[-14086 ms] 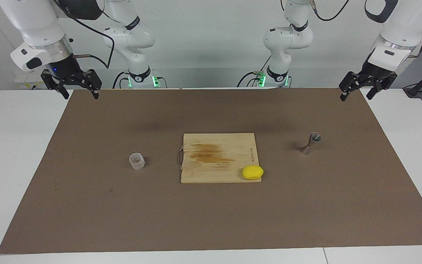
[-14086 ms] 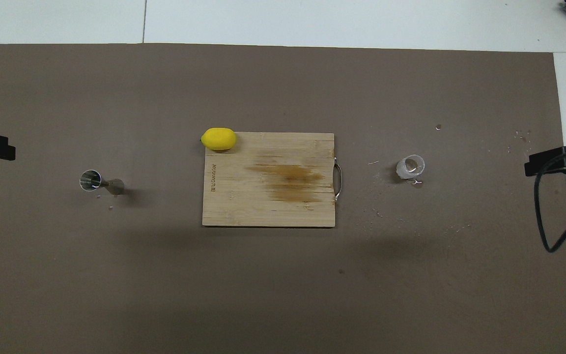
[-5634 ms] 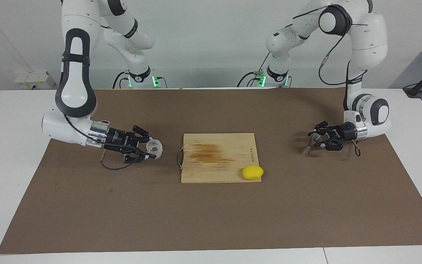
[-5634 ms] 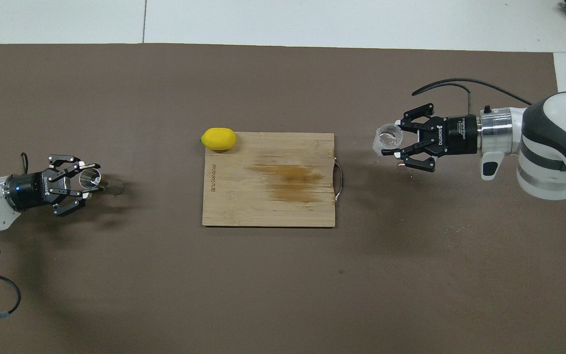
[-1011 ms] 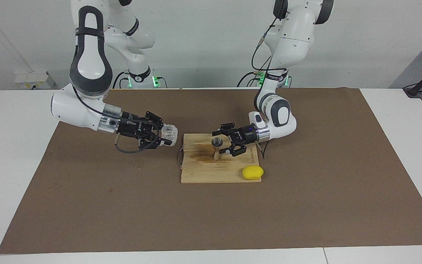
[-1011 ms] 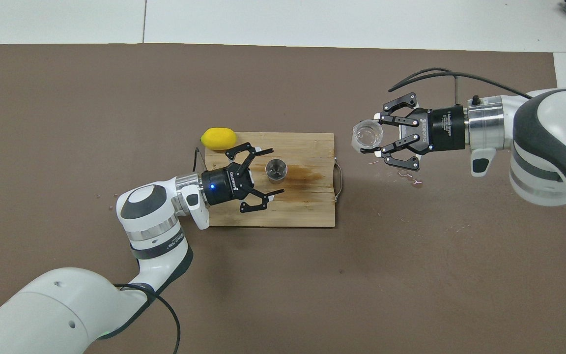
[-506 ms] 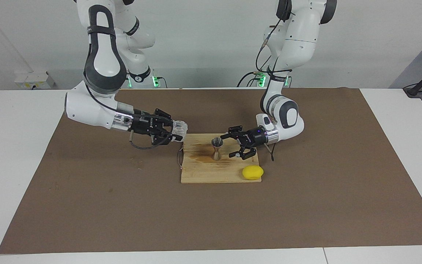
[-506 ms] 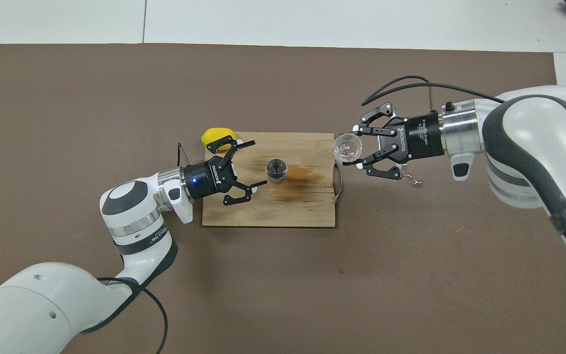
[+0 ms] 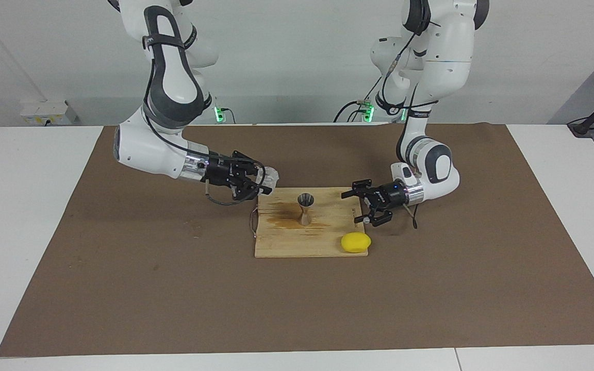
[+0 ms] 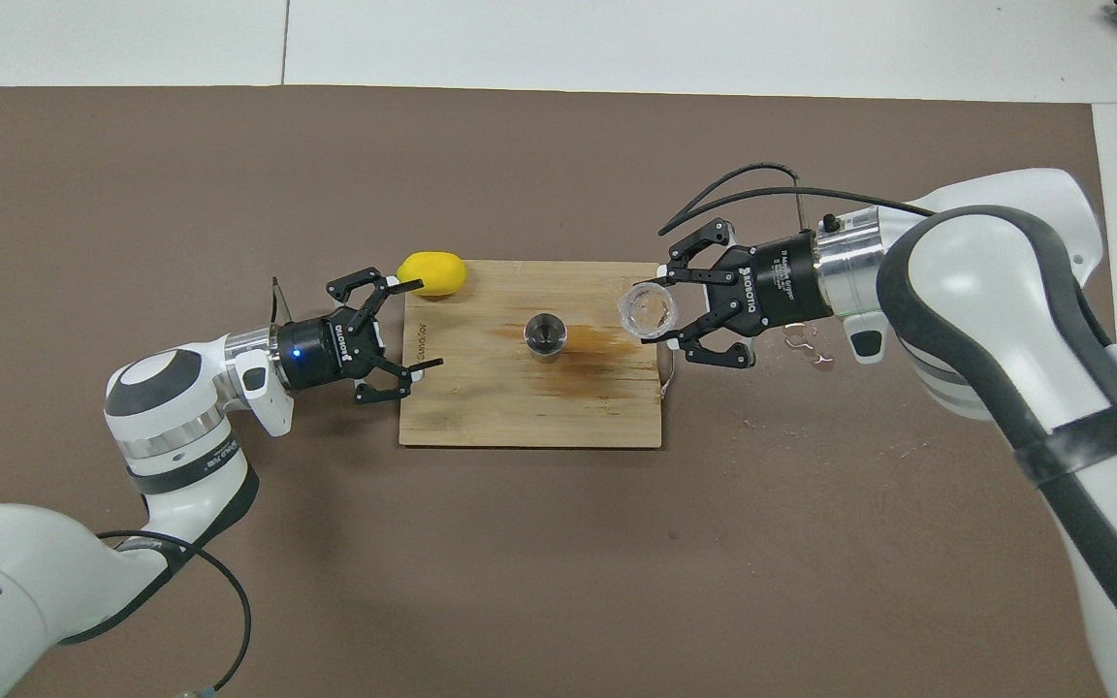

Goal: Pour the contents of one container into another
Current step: 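Open and withdraw the left gripper while the right gripper carries the glass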

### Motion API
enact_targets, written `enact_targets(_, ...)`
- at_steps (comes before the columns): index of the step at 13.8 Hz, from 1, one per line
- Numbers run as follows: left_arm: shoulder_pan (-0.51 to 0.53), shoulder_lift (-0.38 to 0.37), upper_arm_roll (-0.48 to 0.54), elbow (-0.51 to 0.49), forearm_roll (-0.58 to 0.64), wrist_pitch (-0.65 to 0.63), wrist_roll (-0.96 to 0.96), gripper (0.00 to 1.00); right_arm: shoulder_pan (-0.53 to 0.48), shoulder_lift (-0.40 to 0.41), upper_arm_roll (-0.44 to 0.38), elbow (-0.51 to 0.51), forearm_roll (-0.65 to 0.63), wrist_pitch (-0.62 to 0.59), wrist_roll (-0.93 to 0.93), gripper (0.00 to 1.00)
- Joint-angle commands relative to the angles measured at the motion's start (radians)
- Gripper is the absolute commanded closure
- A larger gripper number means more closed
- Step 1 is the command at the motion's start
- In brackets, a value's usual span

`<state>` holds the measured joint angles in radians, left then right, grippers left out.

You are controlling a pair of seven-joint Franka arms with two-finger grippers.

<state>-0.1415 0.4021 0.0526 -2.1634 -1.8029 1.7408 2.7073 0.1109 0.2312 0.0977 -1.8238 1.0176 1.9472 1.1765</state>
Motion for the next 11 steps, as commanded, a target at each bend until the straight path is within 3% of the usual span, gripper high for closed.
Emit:
enact_targets(1,0.098,-0.026,-0.004,-0.02,0.121,-0.041,0.023,0.0,0.044,-0.029,-0.001,-0.028,-0.06,0.076,0.072,1.0)
enact_targets(5,0.275,-0.035,0.001,0.046,0.365,-0.121,-0.05,0.0,0.09,-0.026,-0.001,-0.028,-0.128,0.142,0.164,1.0)
enact_targets(11,0.471,-0.037,0.003,0.285,0.781,-0.264,-0.159,0.0,0.153,-0.015,-0.001,-0.022,-0.258,0.219,0.278,1.0)
